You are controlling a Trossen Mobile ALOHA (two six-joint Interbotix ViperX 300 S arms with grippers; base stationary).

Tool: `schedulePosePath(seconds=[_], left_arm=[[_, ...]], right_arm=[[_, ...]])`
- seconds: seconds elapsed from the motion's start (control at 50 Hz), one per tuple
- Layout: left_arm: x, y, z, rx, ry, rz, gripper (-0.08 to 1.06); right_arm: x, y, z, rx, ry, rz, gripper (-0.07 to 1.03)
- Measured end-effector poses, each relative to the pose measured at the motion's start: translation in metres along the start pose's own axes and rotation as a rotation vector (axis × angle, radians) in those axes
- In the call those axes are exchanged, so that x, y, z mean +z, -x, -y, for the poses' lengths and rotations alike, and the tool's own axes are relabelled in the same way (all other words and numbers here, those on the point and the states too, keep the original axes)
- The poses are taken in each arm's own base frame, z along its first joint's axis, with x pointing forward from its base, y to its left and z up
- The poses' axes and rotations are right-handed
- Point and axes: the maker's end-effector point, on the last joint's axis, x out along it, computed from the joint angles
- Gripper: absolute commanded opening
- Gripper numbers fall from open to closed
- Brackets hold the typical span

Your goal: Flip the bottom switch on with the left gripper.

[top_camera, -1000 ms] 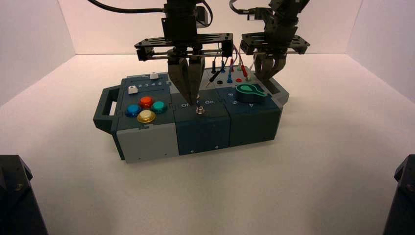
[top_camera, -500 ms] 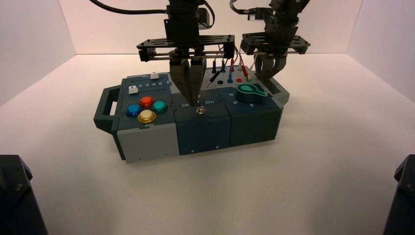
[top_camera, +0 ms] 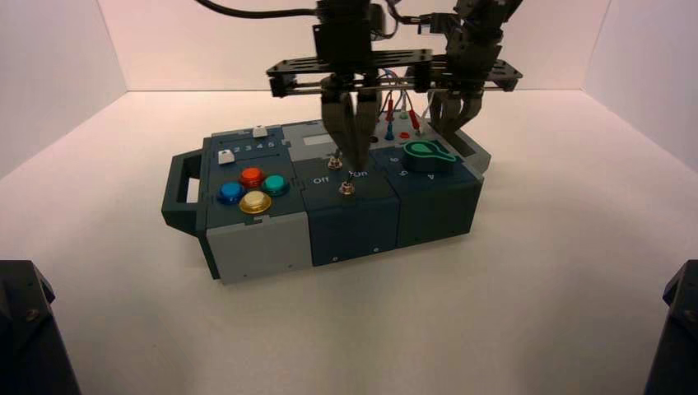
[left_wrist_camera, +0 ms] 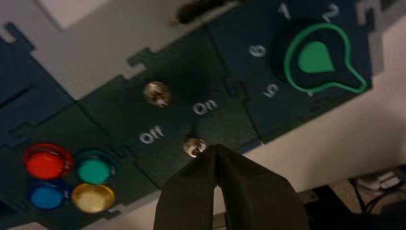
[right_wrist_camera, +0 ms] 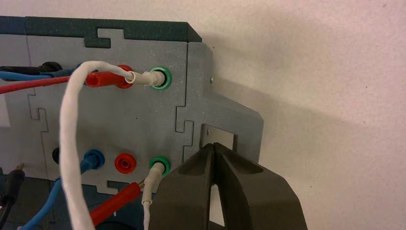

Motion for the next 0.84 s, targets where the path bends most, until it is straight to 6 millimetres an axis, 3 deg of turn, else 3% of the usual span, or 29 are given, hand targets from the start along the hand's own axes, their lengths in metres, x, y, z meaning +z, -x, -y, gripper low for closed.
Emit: schedulePosePath(seconds=[0.3, 0.54, 0.84], left_arm=[[0.005, 0.000, -0.005, 0.032, -0.017, 0.031, -0.03], [0.005, 0.022, -0.010, 0.052, -0.036, 0.070, -0.03], [-0.005, 0.034, -0.020, 0.060, -0.042, 0.088, -0.03]], right_arm=[[-0.001, -0.001, 0.000, 0.001, -0.001, -0.003, -0.02], [0.001, 0.003, -0.002, 0.001, 0.005, 0.006, -0.02], [-0.001, 0.006, -0.004, 0.000, 0.014, 0.013, -0.02]])
